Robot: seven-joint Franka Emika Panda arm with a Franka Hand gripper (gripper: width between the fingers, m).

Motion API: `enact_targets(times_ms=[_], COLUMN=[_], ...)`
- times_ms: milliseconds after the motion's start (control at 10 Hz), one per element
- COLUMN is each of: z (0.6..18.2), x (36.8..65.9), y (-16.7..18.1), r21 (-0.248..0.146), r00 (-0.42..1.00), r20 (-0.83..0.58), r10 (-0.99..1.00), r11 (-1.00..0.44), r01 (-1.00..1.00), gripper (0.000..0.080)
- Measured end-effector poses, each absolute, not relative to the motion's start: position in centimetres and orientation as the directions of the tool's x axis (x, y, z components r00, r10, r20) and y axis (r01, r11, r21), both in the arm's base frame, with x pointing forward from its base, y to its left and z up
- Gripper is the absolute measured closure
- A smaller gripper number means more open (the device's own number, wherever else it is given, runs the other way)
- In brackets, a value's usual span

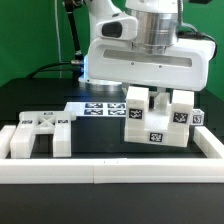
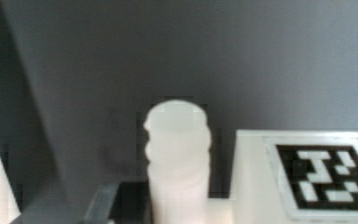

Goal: Assemble chair

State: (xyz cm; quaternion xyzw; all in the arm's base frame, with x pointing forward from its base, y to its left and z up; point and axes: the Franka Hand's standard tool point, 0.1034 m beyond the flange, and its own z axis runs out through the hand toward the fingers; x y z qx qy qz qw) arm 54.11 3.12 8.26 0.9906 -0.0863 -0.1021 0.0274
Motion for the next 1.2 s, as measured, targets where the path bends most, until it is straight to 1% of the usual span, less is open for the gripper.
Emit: enact_targets(times_ms=[200,400,500,700,800,1000,1100,1200], z=[8.6,8.3,8.4,8.7,9.1,9.1,9.3,8.9], x=[53.7,53.5,52.7,52.4,51.6,51.4,50.5,50.5], y=[2.7,2.2,2.0,1.7,1.3,0.4,-0.2,-0.6], r21=[0.092,0.112,0.124,0.143,0.157,0.182,0.211,0.233], r00=[0.920,0.880,0.839,0.772,0.708,0.619,0.529,0.482], r20=[-0.345,-0.431,-0.504,-0.597,-0.670,-0.747,-0.805,-0.828], r10=[-0.188,-0.200,-0.207,-0.216,-0.224,-0.243,-0.269,-0.286], r11=[-0.982,-0.979,-0.978,-0.976,-0.975,-0.970,-0.963,-0.958], r01=[-0.166,-0.168,-0.167,-0.162,-0.161,-0.161,-0.168,-0.168], gripper=[0.0545,0.0545,0.0545,0.0545,0.0545,0.0545,0.0545,0.0545])
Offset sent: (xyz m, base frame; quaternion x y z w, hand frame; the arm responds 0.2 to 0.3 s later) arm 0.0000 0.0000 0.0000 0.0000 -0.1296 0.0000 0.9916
